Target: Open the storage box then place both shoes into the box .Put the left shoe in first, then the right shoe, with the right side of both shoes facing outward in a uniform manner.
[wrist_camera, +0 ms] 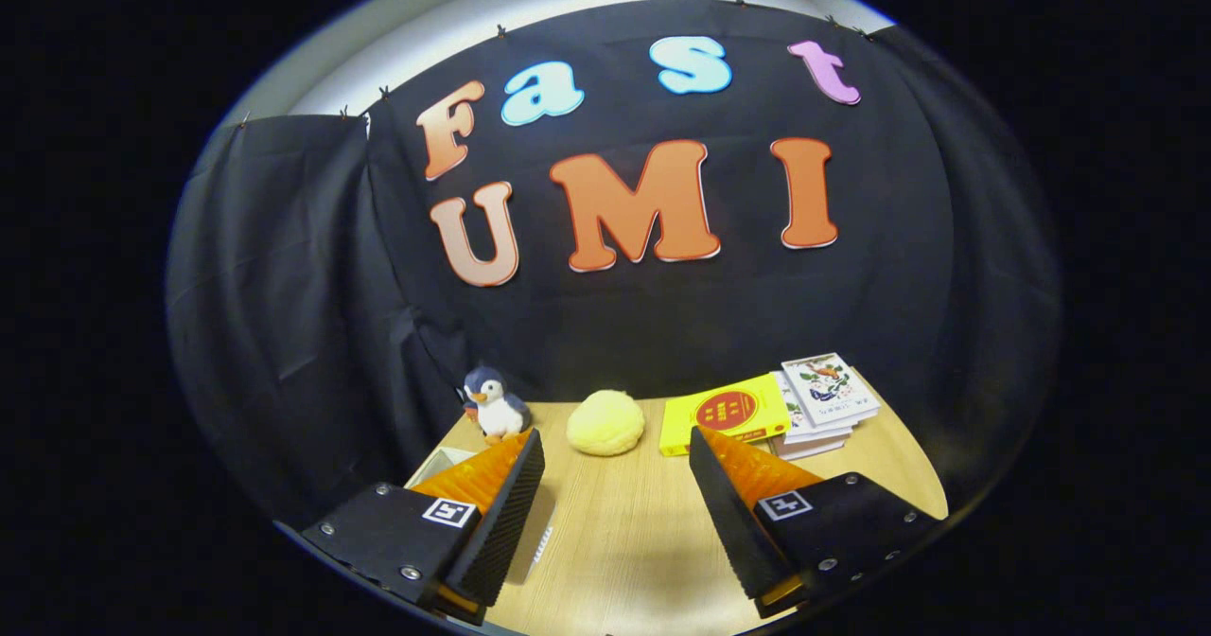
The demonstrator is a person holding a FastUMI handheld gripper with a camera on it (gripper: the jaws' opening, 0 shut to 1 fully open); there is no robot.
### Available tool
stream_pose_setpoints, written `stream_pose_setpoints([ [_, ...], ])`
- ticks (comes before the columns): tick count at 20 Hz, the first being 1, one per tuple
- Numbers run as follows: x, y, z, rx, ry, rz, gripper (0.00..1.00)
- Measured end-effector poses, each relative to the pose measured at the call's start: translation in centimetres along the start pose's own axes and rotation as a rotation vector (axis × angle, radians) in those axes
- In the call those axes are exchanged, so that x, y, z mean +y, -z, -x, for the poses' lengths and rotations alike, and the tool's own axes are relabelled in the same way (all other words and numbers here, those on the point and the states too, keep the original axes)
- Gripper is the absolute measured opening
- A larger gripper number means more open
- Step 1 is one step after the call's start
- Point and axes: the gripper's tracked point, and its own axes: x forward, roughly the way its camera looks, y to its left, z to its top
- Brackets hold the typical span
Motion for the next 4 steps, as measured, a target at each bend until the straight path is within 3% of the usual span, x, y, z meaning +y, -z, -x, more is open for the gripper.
stream_pose_setpoints([
  [4, -3.3, -2.3, 1.8, -0.088, 0.022, 0.005, 0.93],
])
